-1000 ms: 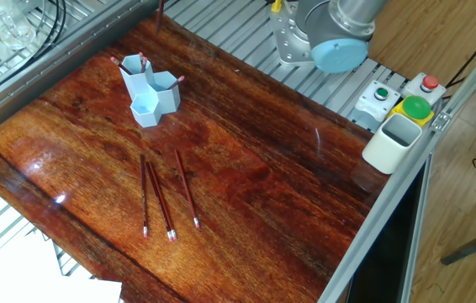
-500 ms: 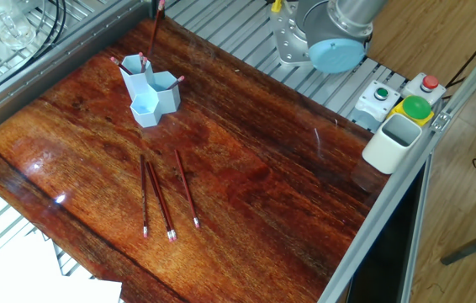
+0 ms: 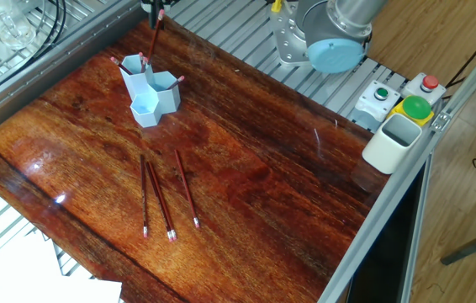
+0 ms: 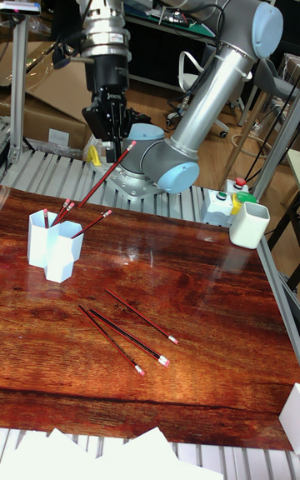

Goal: Put the pen into the pen holder

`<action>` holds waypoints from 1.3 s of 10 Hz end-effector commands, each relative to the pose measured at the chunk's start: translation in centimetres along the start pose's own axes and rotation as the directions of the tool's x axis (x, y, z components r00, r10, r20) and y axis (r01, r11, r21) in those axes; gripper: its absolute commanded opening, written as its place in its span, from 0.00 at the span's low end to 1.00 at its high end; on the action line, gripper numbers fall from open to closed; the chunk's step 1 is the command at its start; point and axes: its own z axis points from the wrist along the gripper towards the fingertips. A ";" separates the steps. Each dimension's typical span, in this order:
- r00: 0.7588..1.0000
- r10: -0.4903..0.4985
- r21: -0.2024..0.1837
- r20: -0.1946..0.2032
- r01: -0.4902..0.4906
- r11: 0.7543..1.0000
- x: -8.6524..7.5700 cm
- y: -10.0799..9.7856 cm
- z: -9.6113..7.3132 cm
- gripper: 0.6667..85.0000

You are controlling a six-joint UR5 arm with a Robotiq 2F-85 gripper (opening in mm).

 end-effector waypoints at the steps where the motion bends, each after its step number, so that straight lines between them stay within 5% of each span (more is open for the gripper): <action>1: 0.999 0.049 -0.054 0.003 -0.049 0.997 0.1 1.5 0.1 0.00; 4: 0.995 0.088 -0.034 -0.042 -0.089 0.995 1.2 1.0 0.1 0.00; 5: 0.992 0.119 -0.039 -0.041 -0.121 0.992 1.1 1.2 0.1 0.00; 8: 0.988 0.149 0.025 -0.029 -0.148 0.989 1.0 -0.5 0.1 0.00; 13: 0.987 0.149 0.018 0.068 -0.151 0.988 -0.7 -0.5 1.0 0.00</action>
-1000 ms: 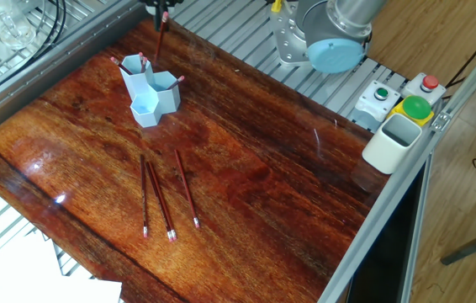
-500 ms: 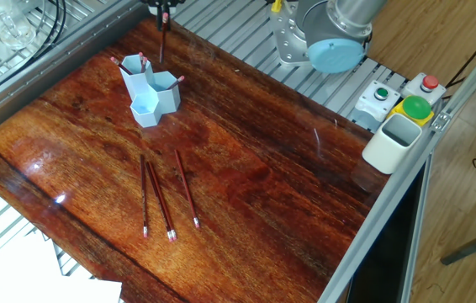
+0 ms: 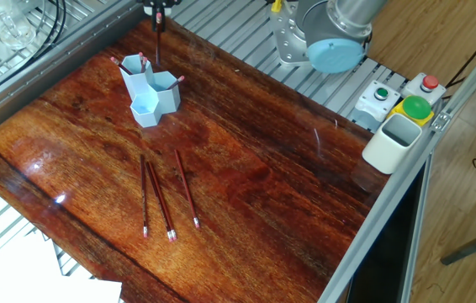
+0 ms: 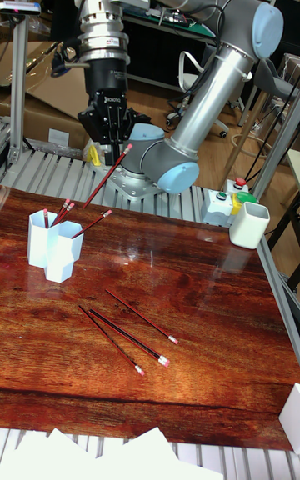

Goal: Put the pen into the pen holder

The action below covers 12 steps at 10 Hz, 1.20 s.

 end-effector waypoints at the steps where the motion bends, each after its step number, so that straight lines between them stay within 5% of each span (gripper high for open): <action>1: 0.998 -0.010 0.011 0.063 0.009 1.000 -0.2 -0.1 1.1 0.00; 5: 1.000 -0.011 -0.013 0.015 0.012 1.000 3.6 -0.1 1.9 0.00; 9: 0.997 0.019 -0.037 0.081 -0.016 0.999 6.1 0.4 3.7 0.00; 12: 0.996 0.020 -0.039 0.091 -0.017 0.999 7.6 0.6 4.8 0.00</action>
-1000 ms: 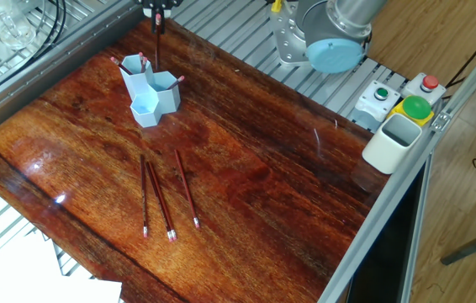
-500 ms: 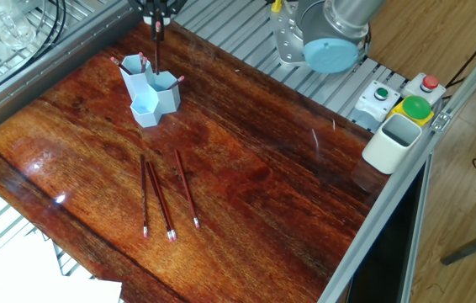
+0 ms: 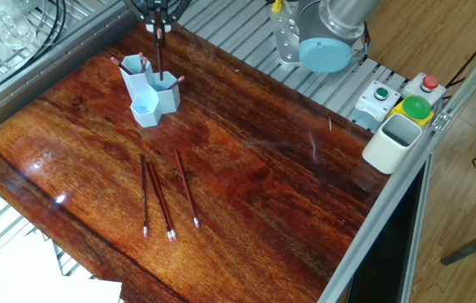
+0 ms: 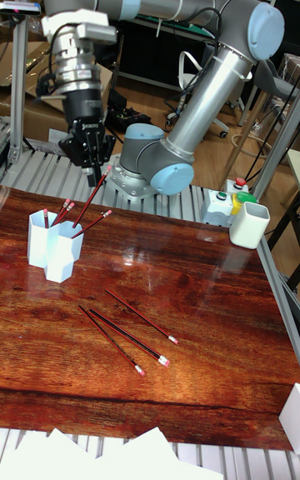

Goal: Put the pen into the pen holder

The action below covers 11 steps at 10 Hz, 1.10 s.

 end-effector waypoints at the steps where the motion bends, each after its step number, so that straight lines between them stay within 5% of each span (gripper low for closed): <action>1: 1.000 0.005 0.009 0.016 -0.005 1.000 1.6 0.0 1.0 0.00; 11: 1.000 -0.011 0.021 0.020 0.010 1.000 3.6 -0.5 3.6 0.00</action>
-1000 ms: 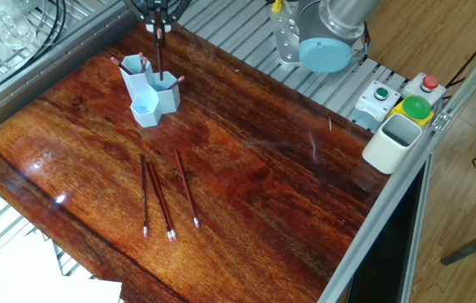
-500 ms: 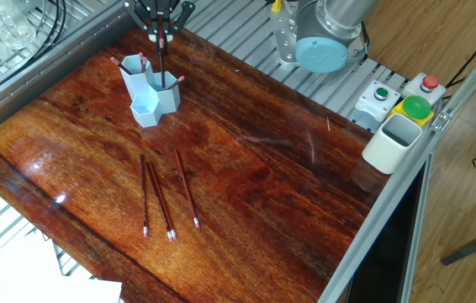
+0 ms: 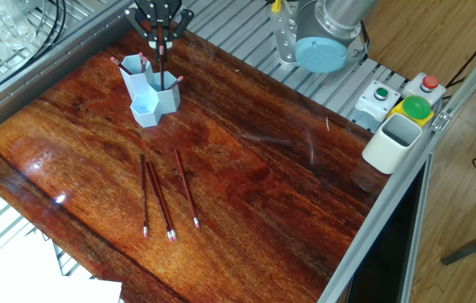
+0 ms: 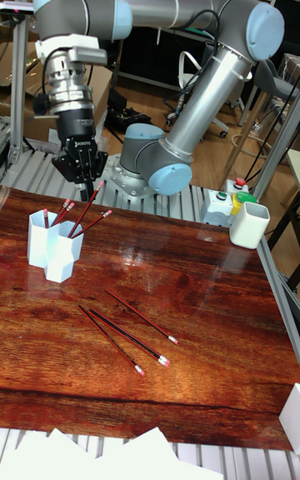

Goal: Put the pen into the pen holder

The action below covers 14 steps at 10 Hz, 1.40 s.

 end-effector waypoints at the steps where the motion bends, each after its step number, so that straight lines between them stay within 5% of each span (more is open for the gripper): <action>1: 1.000 -0.004 0.009 0.000 0.004 1.000 0.6 -0.4 0.5 0.00; 3: 0.997 -0.018 0.049 -0.079 0.021 0.999 2.7 -1.5 0.5 0.07; 6: 0.997 -0.015 0.014 -0.080 0.016 1.000 2.7 -0.6 0.5 0.32; 9: 0.994 -0.011 0.011 -0.106 0.012 1.000 3.3 -0.5 0.2 0.40; 12: 0.973 0.074 0.027 -0.219 -0.070 0.997 5.4 -0.3 -1.4 0.38; 14: 0.935 0.127 0.074 -0.331 -0.109 0.991 6.9 -0.3 -3.4 0.36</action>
